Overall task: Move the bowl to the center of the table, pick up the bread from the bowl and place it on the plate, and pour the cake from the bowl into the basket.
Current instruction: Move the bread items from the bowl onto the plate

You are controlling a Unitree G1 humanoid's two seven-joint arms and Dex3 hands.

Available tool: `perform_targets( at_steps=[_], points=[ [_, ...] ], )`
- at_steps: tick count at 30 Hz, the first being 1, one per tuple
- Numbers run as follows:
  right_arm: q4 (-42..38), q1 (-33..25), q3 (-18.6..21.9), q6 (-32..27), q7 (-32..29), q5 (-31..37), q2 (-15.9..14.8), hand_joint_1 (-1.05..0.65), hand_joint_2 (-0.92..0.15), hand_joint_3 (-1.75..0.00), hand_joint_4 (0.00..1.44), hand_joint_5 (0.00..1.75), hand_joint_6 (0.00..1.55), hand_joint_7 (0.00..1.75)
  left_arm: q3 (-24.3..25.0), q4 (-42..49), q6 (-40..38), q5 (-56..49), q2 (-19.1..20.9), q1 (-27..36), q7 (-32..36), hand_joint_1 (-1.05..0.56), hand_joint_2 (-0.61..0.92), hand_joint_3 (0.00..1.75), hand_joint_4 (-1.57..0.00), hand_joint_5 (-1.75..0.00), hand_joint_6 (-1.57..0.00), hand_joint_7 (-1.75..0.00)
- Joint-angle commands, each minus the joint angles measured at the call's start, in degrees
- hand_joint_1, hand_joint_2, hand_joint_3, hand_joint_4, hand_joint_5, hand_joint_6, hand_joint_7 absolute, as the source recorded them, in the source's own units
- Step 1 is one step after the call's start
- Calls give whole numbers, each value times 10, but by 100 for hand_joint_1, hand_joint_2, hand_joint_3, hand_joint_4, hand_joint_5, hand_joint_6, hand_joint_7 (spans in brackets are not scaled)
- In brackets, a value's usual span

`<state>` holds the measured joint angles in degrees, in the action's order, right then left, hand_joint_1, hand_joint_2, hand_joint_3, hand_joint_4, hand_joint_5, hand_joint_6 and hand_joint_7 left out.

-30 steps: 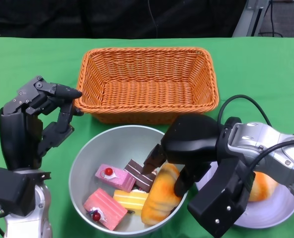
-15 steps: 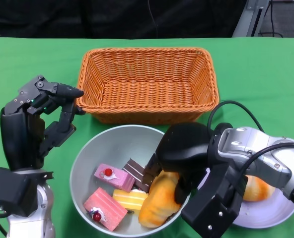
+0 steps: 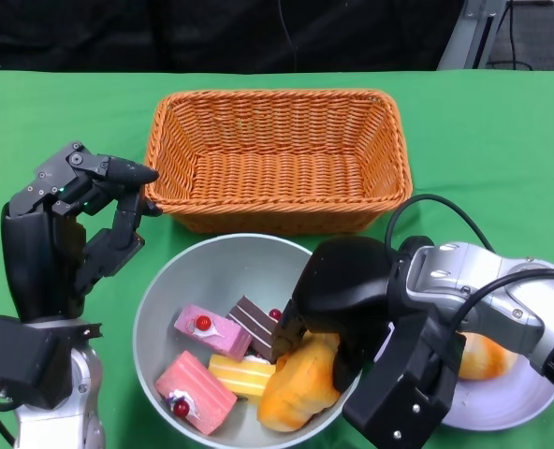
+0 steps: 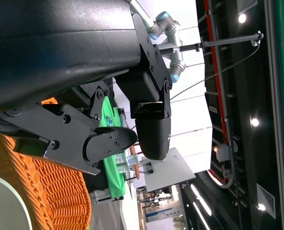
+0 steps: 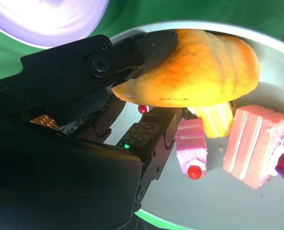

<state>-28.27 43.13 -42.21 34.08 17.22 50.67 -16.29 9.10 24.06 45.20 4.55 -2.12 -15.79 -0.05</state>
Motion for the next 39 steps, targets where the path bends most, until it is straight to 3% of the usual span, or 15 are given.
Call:
perform_targets(
  at_steps=[1,12,14,17,19,21,24,26,27,29,30,32,34,36,39],
  points=[
    [-10,-4,-12,-1,-16,12,11,-69,-87,-1,88,5,73,0,2,-10,1,0,1,11,6,-10,79,66,-84,-146,-88,-102],
    [-45,3,-17,13,-52,11,26,-54,-89,0,92,10,76,0,0,-12,1,-3,-4,13,12,-10,79,67,-84,-146,-88,-101],
    [-65,3,-10,25,-62,-6,35,-56,-91,-1,95,11,81,2,-2,-9,3,3,-7,11,9,-9,79,67,-85,-146,-88,-101],
    [-90,3,-6,46,-103,-12,43,-39,-92,-3,109,17,92,5,-3,-10,1,-1,-6,12,11,-10,80,66,-85,-145,-88,-100],
    [-103,5,-6,54,-124,-11,48,-35,-91,-1,109,32,98,4,-4,-10,1,1,-6,12,9,-10,80,66,-84,-145,-88,-101],
    [-111,8,-7,59,-134,-8,50,-34,-91,0,98,58,102,1,-4,-10,1,2,-6,12,8,-10,80,66,-84,-145,-87,-101],
    [-124,7,-3,68,-157,-11,55,-34,-91,0,94,67,103,1,-3,-9,0,2,-7,12,9,-10,80,65,-83,-146,-87,-102],
    [-140,6,1,81,-188,-13,62,-27,-86,0,82,118,114,18,-2,-7,-1,-1,-7,11,14,-10,79,65,-84,-146,-87,-102],
    [-146,7,2,85,-197,-13,64,-26,-86,0,78,129,107,37,-2,-6,-1,-2,-7,10,15,-10,79,65,-84,-146,-88,-102],
    [-153,10,1,90,-205,-10,65,-25,-85,0,75,139,92,71,-1,-6,-1,-3,-7,10,15,-10,79,64,-84,-145,-88,-102],
    [-158,9,3,93,-218,-8,66,-25,-85,0,74,140,90,76,-2,-4,0,-1,-7,10,12,-10,79,64,-84,-145,-88,-102],
    [-165,10,4,98,-236,-5,68,-24,-86,0,71,158,84,98,-3,-2,2,2,-7,10,9,-10,80,64,-83,-146,-87,-101],
    [-171,10,5,101,-243,-8,70,-24,-86,0,70,162,82,104,-3,-2,2,2,-7,10,9,-9,80,63,-82,-146,-87,-101],
    [-173,12,9,100,-241,-12,69,-24,-87,0,64,171,71,125,-3,-4,0,1,-7,11,10,-9,81,63,-82,-146,-86,-101],
    [-173,13,10,99,-241,-11,70,-25,-88,0,63,171,69,127,-2,-4,0,1,-6,11,10,-9,81,64,-82,-146,-86,-102]
  ],
)
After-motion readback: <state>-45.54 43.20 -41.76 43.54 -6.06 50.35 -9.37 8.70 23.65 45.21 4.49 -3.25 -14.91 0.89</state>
